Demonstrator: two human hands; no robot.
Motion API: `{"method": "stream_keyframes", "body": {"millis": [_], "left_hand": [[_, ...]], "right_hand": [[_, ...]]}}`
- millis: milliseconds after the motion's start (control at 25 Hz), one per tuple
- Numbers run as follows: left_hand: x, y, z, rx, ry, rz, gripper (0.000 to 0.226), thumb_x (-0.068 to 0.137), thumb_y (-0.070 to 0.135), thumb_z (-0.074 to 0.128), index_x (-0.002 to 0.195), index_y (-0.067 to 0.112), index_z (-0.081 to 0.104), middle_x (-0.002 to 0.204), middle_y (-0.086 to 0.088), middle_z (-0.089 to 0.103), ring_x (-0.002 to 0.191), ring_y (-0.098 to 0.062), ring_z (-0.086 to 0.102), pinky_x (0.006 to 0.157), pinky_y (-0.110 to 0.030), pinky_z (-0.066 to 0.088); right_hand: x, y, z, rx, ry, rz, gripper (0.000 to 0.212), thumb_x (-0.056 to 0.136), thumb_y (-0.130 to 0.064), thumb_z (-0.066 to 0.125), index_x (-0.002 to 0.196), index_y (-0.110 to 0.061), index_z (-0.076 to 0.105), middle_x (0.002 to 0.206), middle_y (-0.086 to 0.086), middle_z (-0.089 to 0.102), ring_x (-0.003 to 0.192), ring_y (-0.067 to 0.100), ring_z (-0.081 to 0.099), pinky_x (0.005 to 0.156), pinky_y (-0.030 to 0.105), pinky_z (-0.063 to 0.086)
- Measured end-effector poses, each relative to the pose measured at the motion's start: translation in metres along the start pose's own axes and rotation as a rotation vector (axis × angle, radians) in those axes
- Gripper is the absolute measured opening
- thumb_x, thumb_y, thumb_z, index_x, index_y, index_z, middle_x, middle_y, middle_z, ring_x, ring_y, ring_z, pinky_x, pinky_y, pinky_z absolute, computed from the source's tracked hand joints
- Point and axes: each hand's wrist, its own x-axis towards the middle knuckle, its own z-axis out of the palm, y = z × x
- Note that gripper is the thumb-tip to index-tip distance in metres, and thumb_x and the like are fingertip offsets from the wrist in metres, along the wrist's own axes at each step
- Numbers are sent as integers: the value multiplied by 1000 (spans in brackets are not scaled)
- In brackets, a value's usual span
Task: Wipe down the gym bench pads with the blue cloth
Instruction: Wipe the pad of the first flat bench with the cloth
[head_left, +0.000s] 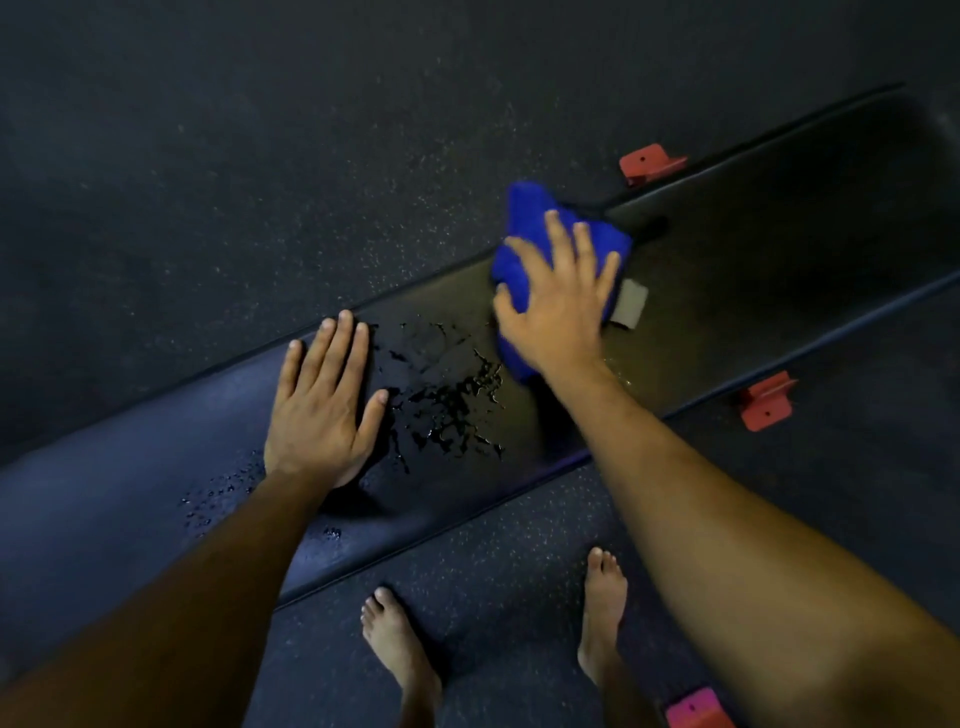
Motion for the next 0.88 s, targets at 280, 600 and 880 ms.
{"method": "stream_keyframes", "body": {"millis": [280, 600, 880], "left_hand": [[1, -2, 0, 2, 17, 1, 71, 105, 49, 25, 163, 9, 17, 171, -10, 12, 159, -23, 8, 128, -48, 6], [0, -3, 1, 24, 26, 6, 71, 105, 49, 25, 163, 9, 18, 171, -10, 12, 159, -23, 9, 128, -47, 5], [1, -3, 2, 14, 30, 3, 71, 105, 50, 26, 163, 10, 17, 171, -10, 11, 159, -24, 8, 128, -50, 9]], "right_hand": [[-84, 33, -6, 52, -110, -431, 59, 85, -38, 62, 142, -28, 49, 162, 5, 26, 151, 29, 20, 120, 58, 15], [-1, -43, 14, 51, -34, -209, 57, 80, -49, 57, 132, -28, 59, 155, 4, 41, 146, 32, 29, 115, 68, 13], [-35, 32, -6, 62, -49, -324, 53, 81, -42, 64, 129, -20, 56, 152, 7, 42, 148, 32, 27, 116, 66, 12]]}}
